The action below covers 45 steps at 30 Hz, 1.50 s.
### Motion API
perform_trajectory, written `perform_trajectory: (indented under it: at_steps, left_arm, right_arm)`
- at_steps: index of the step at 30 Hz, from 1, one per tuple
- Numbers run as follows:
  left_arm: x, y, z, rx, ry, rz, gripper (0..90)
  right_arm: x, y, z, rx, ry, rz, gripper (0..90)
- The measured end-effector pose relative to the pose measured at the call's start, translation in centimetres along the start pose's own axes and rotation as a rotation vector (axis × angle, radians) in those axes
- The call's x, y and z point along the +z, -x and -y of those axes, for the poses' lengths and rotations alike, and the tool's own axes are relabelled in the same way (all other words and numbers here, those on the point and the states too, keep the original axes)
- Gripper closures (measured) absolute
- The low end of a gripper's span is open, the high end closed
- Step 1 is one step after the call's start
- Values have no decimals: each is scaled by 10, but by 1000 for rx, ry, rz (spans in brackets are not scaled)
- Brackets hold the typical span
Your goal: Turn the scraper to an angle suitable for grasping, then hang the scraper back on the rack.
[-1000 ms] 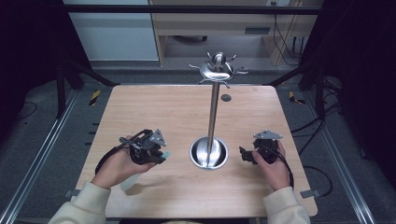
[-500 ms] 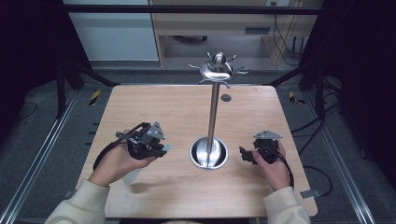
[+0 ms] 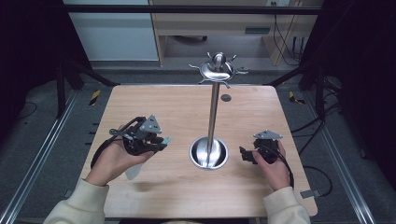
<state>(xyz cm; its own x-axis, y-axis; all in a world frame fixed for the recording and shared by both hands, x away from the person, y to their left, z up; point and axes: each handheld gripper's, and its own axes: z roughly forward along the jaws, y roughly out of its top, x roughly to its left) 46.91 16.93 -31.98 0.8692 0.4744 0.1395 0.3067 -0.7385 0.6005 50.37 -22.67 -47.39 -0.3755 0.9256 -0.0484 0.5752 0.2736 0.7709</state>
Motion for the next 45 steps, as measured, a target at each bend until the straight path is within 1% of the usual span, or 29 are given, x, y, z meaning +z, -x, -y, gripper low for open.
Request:
perform_trajectory:
  at_steps: [2,7,10,12,13,19,20,23,25,26,32,35,36,39,45]
  left_arm:
    - [-2,0,-1,-4,13,-1,741]
    - [-7,0,-4,1,31,-10,740]
    - [-11,0,-5,-3,55,-17,741]
    - [-12,0,-5,-2,58,-20,741]
    - [-15,0,-6,-5,71,-23,741]
    - [-20,1,-8,-9,94,-22,741]
    - [-22,2,-10,-5,92,-30,741]
    - [-24,3,-14,3,106,-27,741]
    - [-26,4,-16,10,123,-16,741]
    - [-28,5,-17,13,126,-17,741]
    - [-32,8,-22,25,144,-19,741]
    - [-35,9,-25,33,145,-24,741]
    - [-36,10,-27,27,158,-32,741]
    - [-40,9,-32,27,177,-45,741]
    - [-42,7,-39,20,197,-62,741]
  right_arm:
    - [0,0,0,-1,-3,-2,81]
    - [0,0,0,-1,-2,-2,81]
    - [0,0,0,-2,-1,-2,81]
    - [0,0,0,-2,-3,-2,81]
    - [1,0,0,-10,-1,4,81]
    - [1,0,0,-7,0,1,81]
    - [1,0,0,-7,-1,2,81]
    - [0,0,0,-7,2,1,81]
    - [0,0,0,0,0,2,81]
    - [0,1,0,-6,2,2,81]
    - [0,0,0,-8,-2,5,81]
    - [-1,0,0,-1,1,2,81]
    - [-1,1,0,-4,3,1,81]
    - [0,0,-1,-5,1,4,81]
    - [-1,1,-1,-4,1,1,80]
